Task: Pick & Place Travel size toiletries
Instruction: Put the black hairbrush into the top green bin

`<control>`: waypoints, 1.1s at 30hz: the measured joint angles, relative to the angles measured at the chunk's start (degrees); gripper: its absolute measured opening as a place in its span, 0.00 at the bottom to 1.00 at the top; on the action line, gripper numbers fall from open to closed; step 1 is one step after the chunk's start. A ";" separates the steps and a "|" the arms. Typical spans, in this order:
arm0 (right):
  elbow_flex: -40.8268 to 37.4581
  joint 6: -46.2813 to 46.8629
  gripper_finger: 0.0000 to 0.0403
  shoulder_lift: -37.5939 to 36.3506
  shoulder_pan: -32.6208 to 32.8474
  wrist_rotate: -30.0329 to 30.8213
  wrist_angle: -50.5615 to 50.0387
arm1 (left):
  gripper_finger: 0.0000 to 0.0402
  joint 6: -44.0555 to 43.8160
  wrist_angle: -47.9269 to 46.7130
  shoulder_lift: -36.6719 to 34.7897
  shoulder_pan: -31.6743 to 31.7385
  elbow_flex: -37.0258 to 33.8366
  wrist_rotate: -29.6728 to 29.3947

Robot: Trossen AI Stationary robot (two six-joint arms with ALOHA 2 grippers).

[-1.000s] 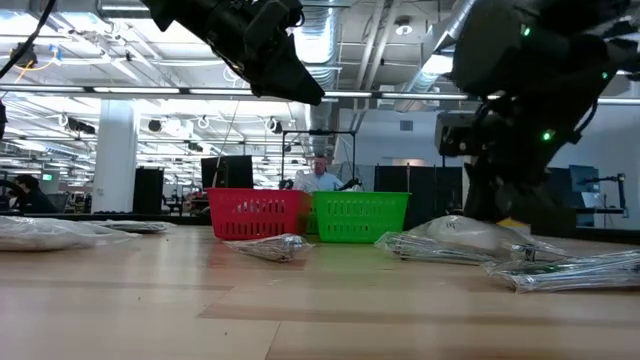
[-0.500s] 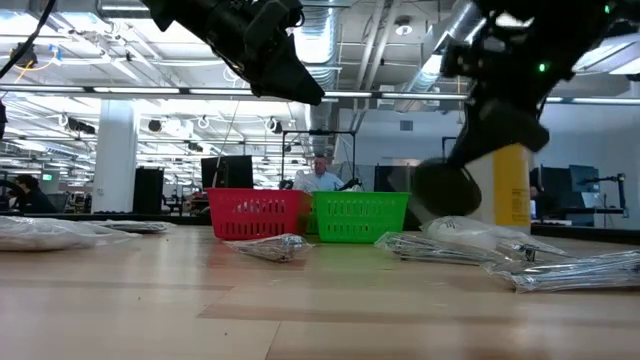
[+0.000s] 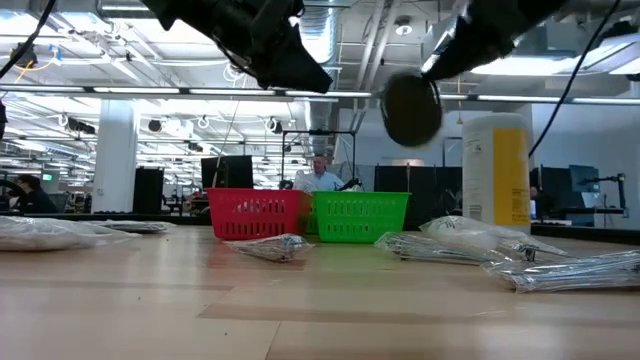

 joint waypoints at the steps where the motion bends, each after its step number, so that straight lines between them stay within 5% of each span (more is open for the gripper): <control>1: 0.00 -1.16 0.00 -0.23 0.00 -0.34 1.94 | 0.28 0.39 0.60 0.00 0.00 0.00 0.00; 9: 0.00 -8.54 0.00 -0.37 0.00 -3.25 12.33 | 0.28 4.12 5.25 0.00 0.00 0.00 6.44; 33: 0.00 -11.30 0.00 -0.43 -0.10 -6.12 18.19 | 0.46 6.26 9.96 0.00 0.76 0.00 8.81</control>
